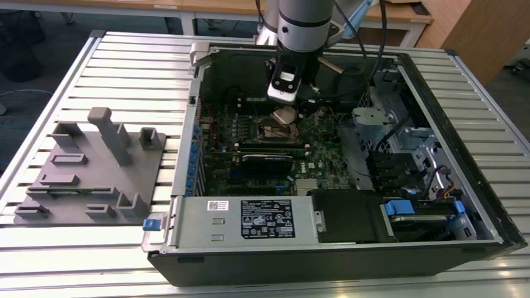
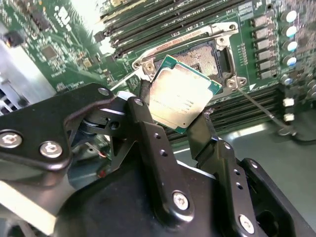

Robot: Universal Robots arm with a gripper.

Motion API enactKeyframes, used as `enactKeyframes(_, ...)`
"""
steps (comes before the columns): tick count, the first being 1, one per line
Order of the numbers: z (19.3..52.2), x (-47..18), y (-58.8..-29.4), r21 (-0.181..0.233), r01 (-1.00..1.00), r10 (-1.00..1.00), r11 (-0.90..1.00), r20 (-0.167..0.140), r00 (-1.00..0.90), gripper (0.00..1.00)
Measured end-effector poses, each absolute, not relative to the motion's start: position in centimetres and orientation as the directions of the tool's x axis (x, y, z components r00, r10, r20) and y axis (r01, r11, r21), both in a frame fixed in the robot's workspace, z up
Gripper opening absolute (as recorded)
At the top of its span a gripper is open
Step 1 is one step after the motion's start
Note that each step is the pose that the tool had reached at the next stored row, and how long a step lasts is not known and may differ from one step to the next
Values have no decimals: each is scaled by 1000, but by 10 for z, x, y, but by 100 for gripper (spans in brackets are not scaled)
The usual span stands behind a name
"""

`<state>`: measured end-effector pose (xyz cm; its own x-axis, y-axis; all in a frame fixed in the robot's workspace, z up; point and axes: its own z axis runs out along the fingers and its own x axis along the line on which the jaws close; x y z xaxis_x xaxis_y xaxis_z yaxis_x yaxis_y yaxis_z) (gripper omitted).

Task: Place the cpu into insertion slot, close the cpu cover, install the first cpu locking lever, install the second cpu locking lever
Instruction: 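Place the cpu into insertion slot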

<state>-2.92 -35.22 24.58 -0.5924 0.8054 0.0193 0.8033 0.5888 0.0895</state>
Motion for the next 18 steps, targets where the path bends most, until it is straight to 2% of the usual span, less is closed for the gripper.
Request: enactKeyframes(18,237,-29,-352,90,950,953,300,19,-303,54)
